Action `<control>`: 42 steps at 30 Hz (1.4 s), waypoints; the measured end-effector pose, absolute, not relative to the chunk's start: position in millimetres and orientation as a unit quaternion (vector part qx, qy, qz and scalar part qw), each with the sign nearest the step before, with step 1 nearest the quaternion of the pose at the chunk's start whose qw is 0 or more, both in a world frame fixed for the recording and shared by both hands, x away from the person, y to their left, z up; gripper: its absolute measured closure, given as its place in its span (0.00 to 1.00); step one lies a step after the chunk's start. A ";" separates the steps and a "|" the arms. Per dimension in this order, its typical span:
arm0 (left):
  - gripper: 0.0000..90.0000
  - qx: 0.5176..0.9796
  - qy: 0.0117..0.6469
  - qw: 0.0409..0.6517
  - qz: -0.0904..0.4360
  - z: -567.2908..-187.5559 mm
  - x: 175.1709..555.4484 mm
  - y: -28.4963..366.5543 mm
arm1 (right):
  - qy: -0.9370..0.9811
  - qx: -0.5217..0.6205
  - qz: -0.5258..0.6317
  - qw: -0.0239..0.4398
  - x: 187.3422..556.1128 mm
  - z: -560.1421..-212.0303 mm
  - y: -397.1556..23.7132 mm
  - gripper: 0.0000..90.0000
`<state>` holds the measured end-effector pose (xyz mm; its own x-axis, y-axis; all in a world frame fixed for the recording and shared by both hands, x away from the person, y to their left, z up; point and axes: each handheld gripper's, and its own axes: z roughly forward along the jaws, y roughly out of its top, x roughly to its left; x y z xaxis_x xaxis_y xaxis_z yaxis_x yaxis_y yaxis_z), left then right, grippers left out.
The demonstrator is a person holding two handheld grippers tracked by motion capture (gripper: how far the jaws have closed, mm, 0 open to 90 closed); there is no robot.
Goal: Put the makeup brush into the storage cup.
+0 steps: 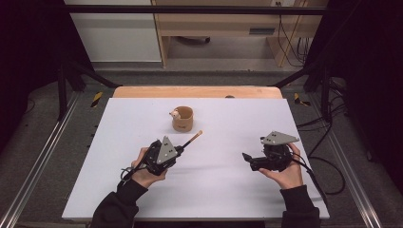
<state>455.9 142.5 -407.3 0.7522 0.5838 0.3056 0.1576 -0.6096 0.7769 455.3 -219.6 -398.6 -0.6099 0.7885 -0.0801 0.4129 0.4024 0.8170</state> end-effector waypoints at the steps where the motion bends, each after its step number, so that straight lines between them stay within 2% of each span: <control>1: 0.93 0.850 0.223 0.388 0.277 -407.2 456.2 142.5 | 0.800 0.377 0.402 0.237 454.4 -399.6 -221.0 0.13; 25: 0.93 0.776 0.341 0.456 0.272 -396.7 473.3 148.8 | 0.768 0.414 0.420 0.249 440.4 -426.3 -237.6 0.08; 42: 0.93 0.736 0.373 0.486 0.288 -382.3 491.3 139.4 | 0.752 0.428 0.426 0.265 435.8 -431.1 -240.2 0.06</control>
